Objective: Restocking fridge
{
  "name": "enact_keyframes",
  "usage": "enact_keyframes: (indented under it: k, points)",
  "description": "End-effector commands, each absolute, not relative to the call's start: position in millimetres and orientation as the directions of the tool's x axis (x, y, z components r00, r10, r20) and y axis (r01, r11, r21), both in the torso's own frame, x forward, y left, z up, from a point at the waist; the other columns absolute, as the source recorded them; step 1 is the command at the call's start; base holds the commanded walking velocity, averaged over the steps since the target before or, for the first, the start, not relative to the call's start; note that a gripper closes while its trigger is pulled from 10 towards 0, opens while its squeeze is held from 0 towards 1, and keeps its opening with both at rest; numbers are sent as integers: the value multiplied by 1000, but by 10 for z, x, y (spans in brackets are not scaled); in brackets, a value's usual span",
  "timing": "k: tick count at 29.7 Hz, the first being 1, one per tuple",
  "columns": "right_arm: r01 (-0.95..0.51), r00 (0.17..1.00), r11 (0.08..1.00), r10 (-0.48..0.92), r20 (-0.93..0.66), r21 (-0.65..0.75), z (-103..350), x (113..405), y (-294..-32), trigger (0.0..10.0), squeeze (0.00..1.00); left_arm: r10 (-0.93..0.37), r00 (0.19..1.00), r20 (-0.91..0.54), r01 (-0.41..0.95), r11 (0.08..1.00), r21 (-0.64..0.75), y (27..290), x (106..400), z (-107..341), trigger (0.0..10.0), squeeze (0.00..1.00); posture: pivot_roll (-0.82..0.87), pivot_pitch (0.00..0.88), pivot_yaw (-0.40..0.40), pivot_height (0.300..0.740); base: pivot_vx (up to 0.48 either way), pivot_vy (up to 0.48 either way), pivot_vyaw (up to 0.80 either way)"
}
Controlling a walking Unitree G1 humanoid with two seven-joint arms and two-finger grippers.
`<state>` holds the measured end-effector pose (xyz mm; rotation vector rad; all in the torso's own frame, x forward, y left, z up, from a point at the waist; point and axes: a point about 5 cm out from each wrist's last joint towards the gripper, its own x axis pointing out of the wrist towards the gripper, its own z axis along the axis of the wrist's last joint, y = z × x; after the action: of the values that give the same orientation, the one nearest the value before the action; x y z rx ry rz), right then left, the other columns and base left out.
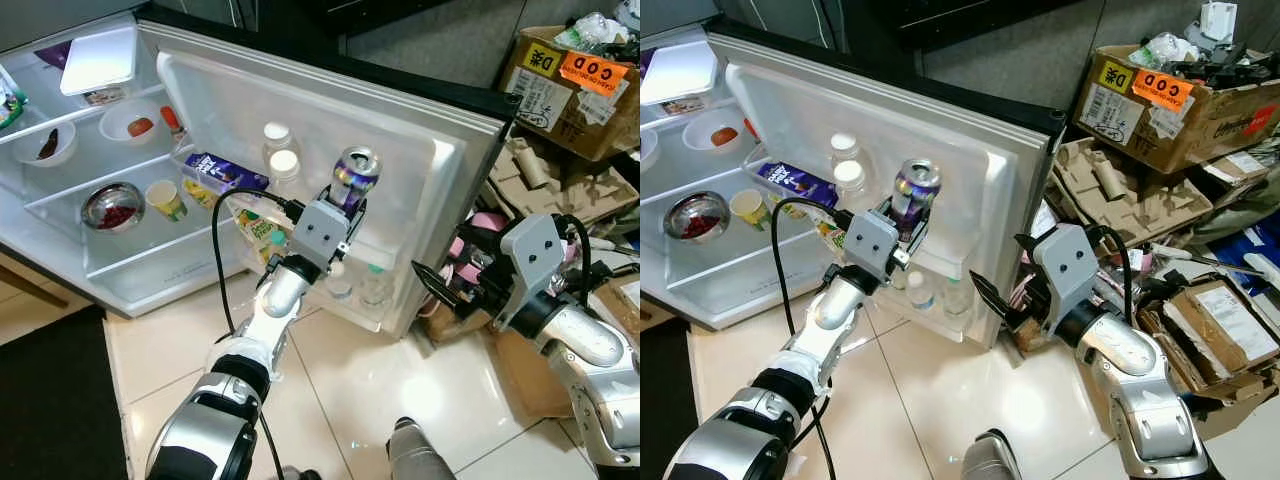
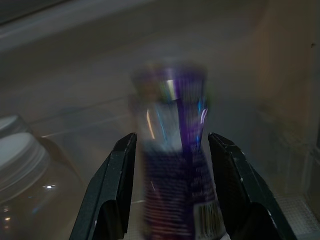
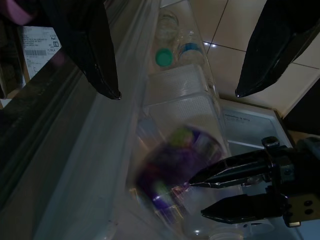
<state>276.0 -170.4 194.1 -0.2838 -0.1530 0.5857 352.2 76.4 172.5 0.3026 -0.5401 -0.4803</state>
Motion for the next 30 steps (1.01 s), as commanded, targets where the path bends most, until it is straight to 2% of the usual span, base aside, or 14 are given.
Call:
enact_keyframes:
  k: [1, 21, 30]
  points:
    - [-530, 814, 784, 577, 67, -323, 1951, 2723, -1671, 10000, 0, -520, 759, 392, 365, 838, 405, 776, 3501, 1635, 10000, 0, -376, 324, 88, 740, 0, 0, 0]
    - [-510, 828, 794, 558, 63, -331, 1962, 2733, -1722, 10000, 0, -535, 767, 354, 398, 830, 391, 731, 3456, 1506, 10000, 0, -372, 324, 88, 740, 0, 0, 0]
    - [-499, 834, 799, 548, 65, -335, 1963, 2784, -1758, 10000, 0, -601, 717, 353, 479, 793, 376, 611, 3437, 1555, 10000, 0, -365, 295, 91, 740, 0, 0, 0]
